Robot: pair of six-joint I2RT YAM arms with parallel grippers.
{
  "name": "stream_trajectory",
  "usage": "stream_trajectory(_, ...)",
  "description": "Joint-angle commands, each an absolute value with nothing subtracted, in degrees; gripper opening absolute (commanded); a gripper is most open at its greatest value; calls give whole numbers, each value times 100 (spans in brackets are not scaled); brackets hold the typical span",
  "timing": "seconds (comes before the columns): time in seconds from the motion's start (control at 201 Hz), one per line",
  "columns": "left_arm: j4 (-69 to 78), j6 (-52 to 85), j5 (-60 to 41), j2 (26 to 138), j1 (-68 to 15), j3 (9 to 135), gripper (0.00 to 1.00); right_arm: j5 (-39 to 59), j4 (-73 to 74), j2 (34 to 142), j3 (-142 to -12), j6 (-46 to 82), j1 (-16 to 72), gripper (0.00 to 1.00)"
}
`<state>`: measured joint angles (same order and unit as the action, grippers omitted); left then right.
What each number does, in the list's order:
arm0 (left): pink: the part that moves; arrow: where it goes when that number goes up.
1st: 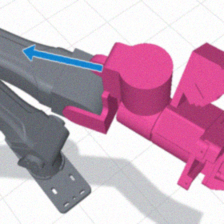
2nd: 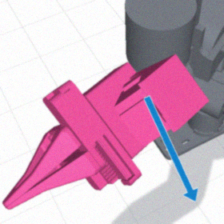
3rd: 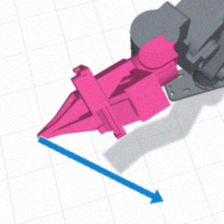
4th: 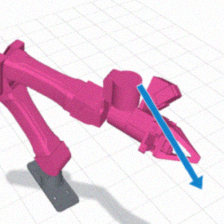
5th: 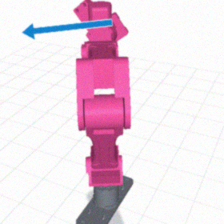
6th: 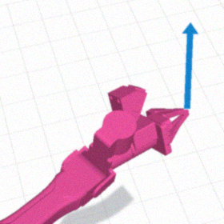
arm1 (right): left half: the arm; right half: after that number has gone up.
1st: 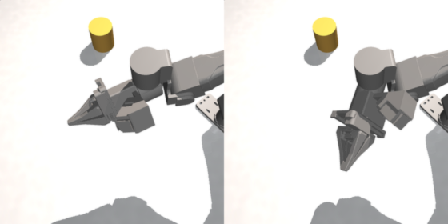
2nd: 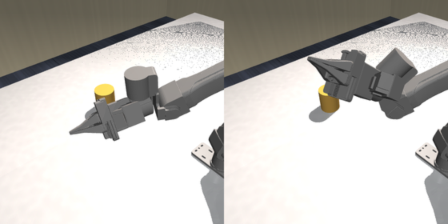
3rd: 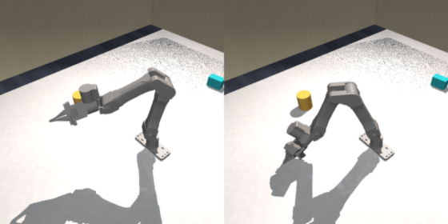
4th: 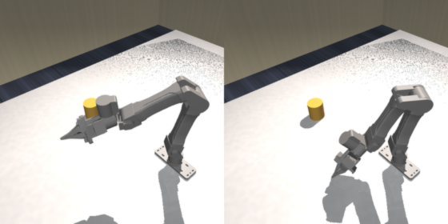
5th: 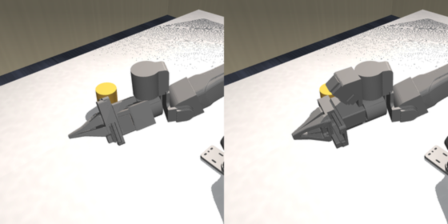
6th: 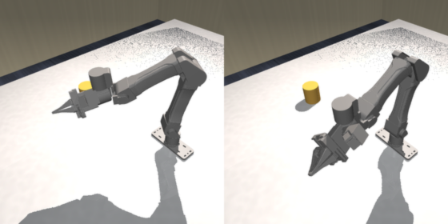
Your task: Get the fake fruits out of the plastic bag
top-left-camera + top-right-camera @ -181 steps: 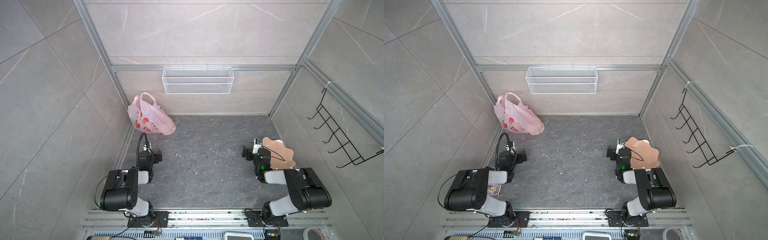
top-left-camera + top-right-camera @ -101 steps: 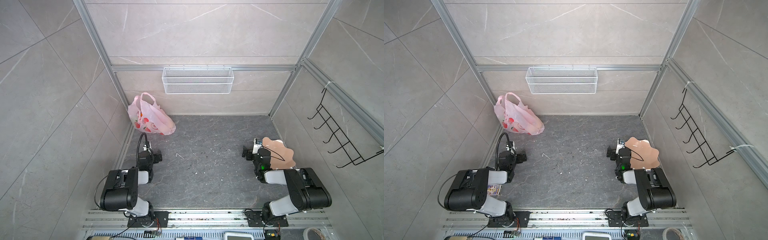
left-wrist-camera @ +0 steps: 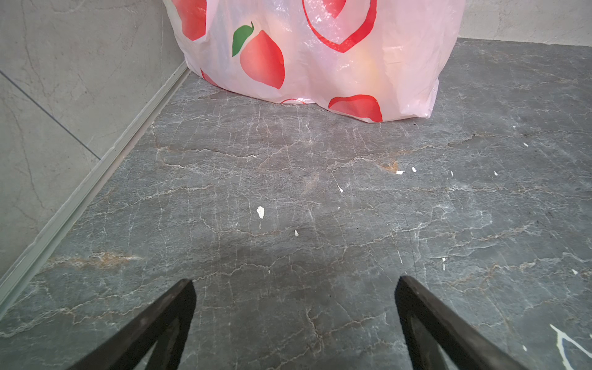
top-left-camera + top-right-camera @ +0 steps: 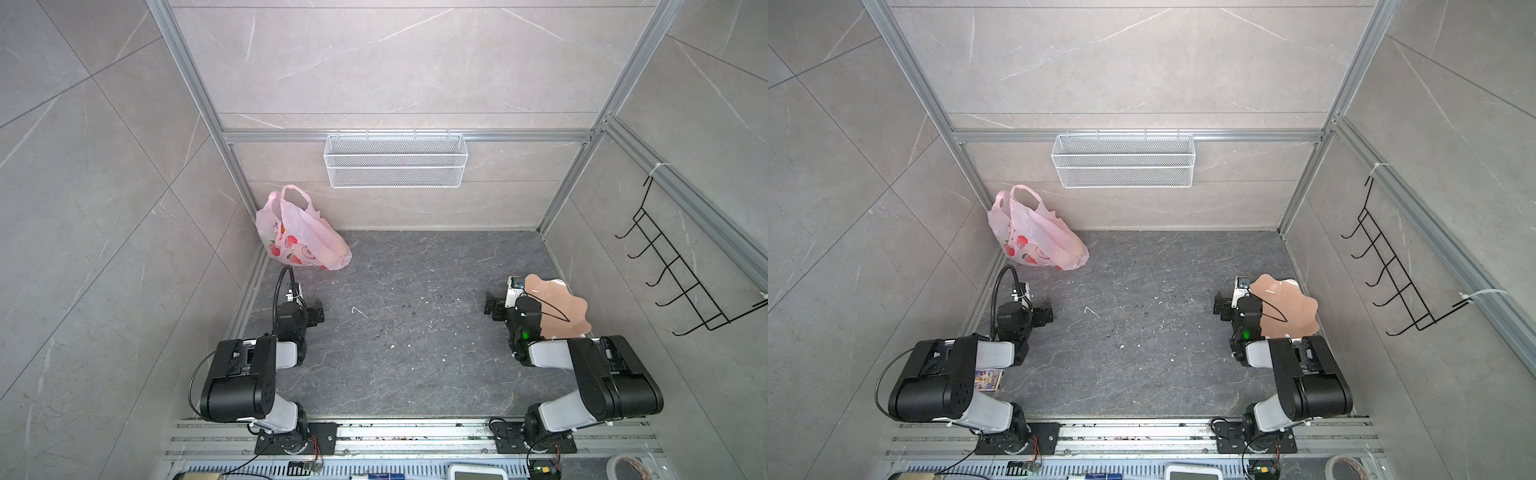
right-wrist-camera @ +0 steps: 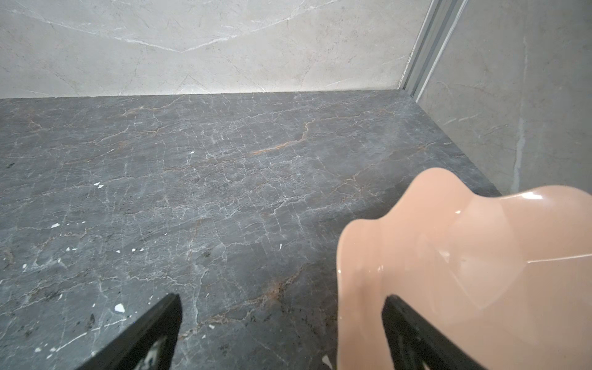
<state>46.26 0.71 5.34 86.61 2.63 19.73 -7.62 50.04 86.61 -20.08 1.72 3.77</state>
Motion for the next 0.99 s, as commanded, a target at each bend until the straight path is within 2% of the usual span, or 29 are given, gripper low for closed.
stream_trajectory(0.0,4769,75,430,8574,292,2097,100,-721,5181,8654,-1991,233,369,100)
stream_trajectory(0.125,4936,-180,-87,8367,264,1911,100,-610,5184,8620,-1990,158,376,100)
stream_trajectory(0.204,5071,-245,134,8026,115,1683,100,-336,4958,8356,-1979,43,382,100)
stream_trajectory(0.334,3451,-217,678,7098,-246,2096,100,-455,4137,7384,-1997,-50,527,100)
stream_trajectory(0.423,2965,-116,820,6407,-575,2236,100,-349,3413,6550,-2127,22,599,100)
stream_trajectory(0.642,2008,1316,-274,5248,-624,2909,100,-88,1644,5191,-2847,308,598,100)
stream_trajectory(0.707,1382,1743,-183,5039,-622,3311,100,-404,1536,4852,-2907,721,598,100)
stream_trajectory(0.807,-238,2983,770,4895,-607,4154,100,-1031,1195,4376,-3091,1527,584,100)
stream_trajectory(0.911,-1505,3183,1059,5006,-598,4978,100,-1282,683,4033,-3482,2116,580,100)
stream_trajectory(0.986,-1577,2914,957,5013,-594,5213,100,-1860,-219,3915,-3884,2846,580,100)
